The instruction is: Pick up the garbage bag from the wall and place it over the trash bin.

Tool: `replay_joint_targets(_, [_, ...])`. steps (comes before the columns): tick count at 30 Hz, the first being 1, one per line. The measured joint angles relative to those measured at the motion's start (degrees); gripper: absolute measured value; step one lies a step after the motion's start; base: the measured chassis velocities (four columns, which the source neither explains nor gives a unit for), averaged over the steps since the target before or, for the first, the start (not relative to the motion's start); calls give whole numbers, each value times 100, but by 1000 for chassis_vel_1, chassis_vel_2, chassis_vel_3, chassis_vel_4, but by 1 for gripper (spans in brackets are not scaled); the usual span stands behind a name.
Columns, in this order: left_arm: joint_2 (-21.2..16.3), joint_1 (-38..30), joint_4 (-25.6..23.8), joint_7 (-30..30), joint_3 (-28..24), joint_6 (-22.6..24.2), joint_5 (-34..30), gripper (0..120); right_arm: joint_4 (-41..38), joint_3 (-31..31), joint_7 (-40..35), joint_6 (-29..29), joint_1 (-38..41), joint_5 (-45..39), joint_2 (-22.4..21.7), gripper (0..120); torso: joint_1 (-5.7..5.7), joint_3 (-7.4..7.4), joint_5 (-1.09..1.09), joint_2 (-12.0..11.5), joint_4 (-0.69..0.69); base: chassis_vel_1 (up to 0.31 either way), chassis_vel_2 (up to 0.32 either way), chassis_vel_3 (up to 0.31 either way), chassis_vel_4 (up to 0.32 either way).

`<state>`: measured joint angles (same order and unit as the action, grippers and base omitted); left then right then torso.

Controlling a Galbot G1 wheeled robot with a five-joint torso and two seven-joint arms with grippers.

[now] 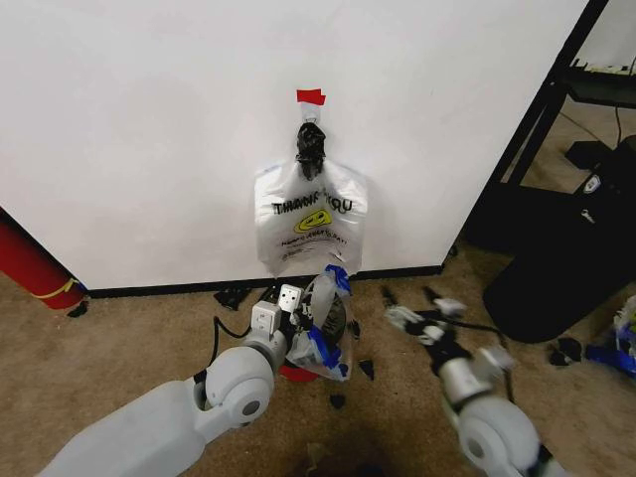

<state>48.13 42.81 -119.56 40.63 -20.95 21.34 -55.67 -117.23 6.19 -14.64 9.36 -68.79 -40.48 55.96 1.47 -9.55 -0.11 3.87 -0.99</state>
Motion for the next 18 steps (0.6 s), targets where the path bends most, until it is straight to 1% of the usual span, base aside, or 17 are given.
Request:
replay_joint_targets(2, [-8, 21, -3, 7, 16, 0, 2, 0, 171, -342, -235, 329, 396, -58, -25, 100, 0, 0, 0, 0, 1, 0, 0, 0, 0])
replay_joint_targets(6, [-8, 23, -4, 9, 17, 0, 3, 0, 225, -448, -343, 479, 510, -97, -22, 100, 0, 0, -1, 0, 2, 0, 0, 0, 0])
replay_joint_targets(7, [4, 21, -3, 12, 11, 0, 3, 0, 300, -641, -622, 925, 667, -236, 0, 100, 0, 0, 0, 0, -2, 0, 0, 0, 0])
replay_joint_targets(8, [8, 21, -2, 12, 8, 0, 3, 0, 302, -660, -657, 1005, 678, -260, 3, 100, 0, 0, -1, 0, -2, 0, 0, 0, 0])
replay_joint_targets(10, [16, 20, 6, 12, -4, 0, 3, 0, 321, -762, -814, 1346, 715, -427, 31, 100, 0, 0, -1, 0, -3, 0, 0, 0, 0])
replay_joint_targets(14, [36, 9, 30, 1, -35, -1, 4, 0, 482, -917, -849, 1438, 832, -544, 179, 100, 0, 0, -1, 0, -1, 0, 0, 0, 0])
replay_joint_targets(18, [72, -51, 34, -1, -62, 13, -8, 0, 704, -1084, -1068, 1496, 1034, -750, 345, 100, 0, 0, 0, 0, -1, 0, 0, 0, 0])
